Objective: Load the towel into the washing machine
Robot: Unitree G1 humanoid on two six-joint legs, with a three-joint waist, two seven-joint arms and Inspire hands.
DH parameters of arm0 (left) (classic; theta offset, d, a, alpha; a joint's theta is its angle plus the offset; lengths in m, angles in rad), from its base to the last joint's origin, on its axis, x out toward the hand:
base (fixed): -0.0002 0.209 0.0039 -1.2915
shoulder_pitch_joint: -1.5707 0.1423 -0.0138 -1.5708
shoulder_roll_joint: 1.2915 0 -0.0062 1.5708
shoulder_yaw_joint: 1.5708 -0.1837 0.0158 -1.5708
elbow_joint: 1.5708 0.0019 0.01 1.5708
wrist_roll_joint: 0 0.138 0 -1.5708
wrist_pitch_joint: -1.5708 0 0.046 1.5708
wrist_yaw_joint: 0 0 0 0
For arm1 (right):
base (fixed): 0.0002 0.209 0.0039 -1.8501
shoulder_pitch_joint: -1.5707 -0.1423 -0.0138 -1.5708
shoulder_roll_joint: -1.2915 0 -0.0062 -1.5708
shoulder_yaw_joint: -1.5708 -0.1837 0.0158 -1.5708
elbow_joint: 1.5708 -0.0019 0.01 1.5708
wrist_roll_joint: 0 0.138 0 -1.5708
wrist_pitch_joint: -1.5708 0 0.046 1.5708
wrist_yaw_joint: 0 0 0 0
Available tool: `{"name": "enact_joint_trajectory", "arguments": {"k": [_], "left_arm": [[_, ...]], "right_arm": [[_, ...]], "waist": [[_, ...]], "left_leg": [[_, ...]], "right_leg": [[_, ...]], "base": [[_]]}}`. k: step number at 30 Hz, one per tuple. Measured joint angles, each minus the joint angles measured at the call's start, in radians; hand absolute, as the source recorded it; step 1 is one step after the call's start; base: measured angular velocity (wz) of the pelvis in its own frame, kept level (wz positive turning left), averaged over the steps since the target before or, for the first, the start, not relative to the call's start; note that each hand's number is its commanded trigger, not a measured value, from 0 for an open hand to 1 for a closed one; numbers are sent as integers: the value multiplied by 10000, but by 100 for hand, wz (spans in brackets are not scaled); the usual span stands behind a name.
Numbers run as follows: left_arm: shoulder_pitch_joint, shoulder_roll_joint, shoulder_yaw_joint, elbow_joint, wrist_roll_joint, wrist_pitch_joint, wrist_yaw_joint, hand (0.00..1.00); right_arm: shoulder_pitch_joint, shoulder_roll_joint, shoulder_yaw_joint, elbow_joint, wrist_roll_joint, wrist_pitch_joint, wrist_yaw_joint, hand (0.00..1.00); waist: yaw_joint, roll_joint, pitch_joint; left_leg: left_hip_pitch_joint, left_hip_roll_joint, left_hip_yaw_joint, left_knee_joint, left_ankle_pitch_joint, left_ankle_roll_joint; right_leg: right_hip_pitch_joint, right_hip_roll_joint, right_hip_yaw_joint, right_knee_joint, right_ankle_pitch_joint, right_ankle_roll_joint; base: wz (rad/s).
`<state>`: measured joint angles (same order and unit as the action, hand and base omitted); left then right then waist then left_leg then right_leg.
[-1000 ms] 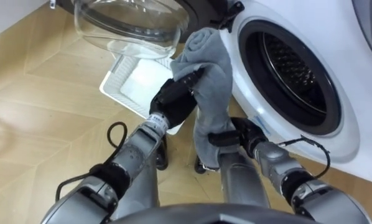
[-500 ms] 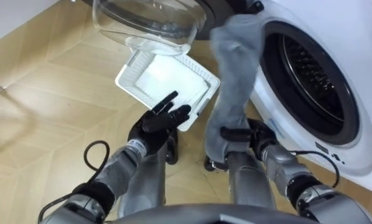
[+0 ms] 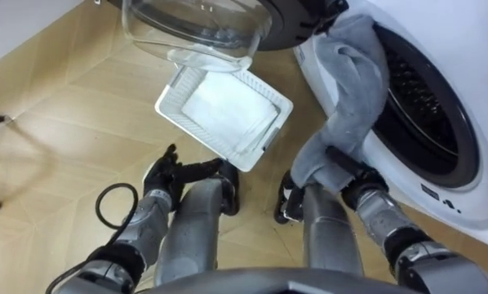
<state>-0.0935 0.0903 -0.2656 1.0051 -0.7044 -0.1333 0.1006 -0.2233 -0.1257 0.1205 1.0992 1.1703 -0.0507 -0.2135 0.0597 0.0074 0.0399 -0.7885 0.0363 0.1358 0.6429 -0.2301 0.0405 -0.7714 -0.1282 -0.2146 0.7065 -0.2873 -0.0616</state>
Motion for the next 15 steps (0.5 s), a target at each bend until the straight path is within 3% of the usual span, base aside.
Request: {"name": "enact_joint_trajectory", "arguments": {"k": [2, 6, 10, 12, 15], "left_arm": [[40, -14, 106, 200, 3, 9, 511, 0], [79, -19, 180, 228, 9, 10, 1129, 0], [73, -22, 216, 203, 24, 13, 1657, 0], [138, 4, 250, -38, 8, 13, 1808, 0], [331, 29, 254, -342, 78, 9, 2060, 0]], "right_arm": [[-113, -11, -475, -150, 930, 4, -417, 100], [-442, -26, -1061, -164, 1354, 9, -1187, 100], [-721, -43, -1530, -357, 2060, 16, -1979, 100], [-724, -68, -1889, -872, 2136, 24, -2456, 100], [-755, -411, -2207, -1296, 2516, 86, -3060, 100]], "waist": [[-30, -53, -1], [-126, -224, -4], [-305, -524, -9], [-366, -558, -13], [-455, -592, -4]], "left_leg": [[-16, -93, 0, 91, 35, 60], [-86, -207, -4, 111, 77, 157], [-167, -313, -2, 127, 123, 297], [-320, -323, 17, 136, 159, 360], [-355, -345, 140, 129, 194, 446]], "right_leg": [[-17, -102, -36, 91, -29, 37], [-60, -278, -73, 281, -78, 126], [-171, -402, -62, 394, -51, 214], [-305, -406, -40, 379, -16, 270], [-361, -432, 23, 408, 30, 352]], "base": [[11], [13], [6], [4], [0]]}}
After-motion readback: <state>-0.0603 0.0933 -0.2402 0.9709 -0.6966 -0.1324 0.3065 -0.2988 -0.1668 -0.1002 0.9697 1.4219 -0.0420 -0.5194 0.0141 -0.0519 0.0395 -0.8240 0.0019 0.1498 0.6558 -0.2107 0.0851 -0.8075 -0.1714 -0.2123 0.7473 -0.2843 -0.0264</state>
